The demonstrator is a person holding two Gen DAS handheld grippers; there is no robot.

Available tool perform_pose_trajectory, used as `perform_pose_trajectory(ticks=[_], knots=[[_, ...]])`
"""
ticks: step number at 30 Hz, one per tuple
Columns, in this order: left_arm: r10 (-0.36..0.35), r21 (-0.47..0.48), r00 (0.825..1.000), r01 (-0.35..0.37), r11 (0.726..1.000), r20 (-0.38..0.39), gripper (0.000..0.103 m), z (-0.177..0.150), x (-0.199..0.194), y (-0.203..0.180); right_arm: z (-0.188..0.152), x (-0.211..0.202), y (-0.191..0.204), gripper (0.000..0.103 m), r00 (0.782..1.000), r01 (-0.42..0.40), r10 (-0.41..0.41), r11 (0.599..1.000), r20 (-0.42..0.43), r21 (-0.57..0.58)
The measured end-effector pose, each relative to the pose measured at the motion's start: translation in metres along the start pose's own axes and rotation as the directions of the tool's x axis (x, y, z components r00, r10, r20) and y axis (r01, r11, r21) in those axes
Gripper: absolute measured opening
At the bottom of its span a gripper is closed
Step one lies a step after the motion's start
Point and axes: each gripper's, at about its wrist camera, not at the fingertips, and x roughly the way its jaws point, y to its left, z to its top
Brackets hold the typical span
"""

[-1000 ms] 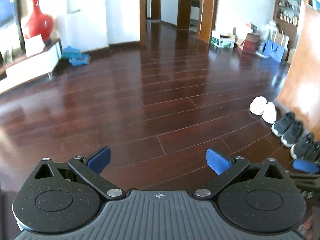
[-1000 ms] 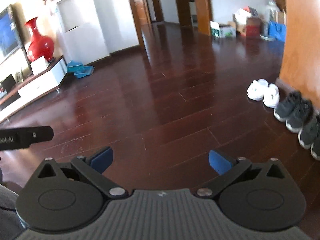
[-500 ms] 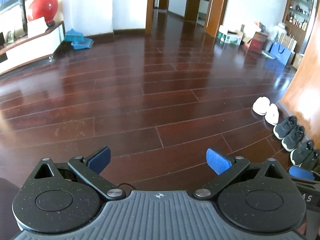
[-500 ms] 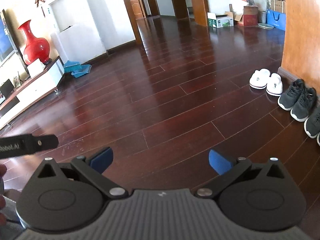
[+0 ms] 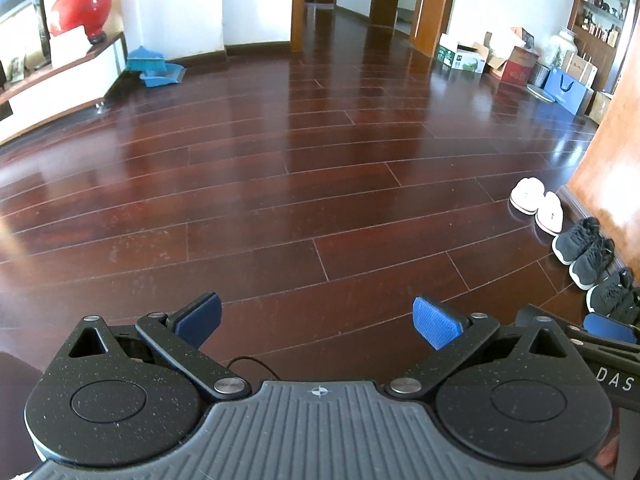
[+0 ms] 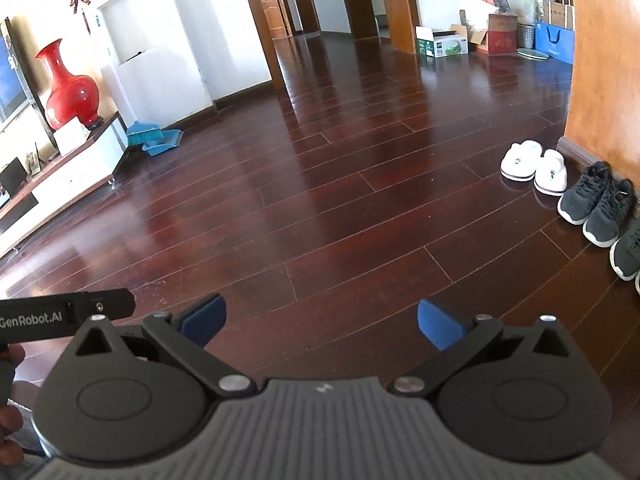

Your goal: Organize scattered shoes

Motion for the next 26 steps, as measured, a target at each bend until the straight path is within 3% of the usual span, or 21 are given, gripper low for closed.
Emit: perform_pose_trajectory(ticks=[26], knots=[[-0.011,0.055,1.000,0.012,0.998,-0.018,0.103,-0.010,0.005,-0.009,-0.002,-0.002,-0.004,0.103,0.999,0.019,-0.019,1.000,-0.038,0.025]])
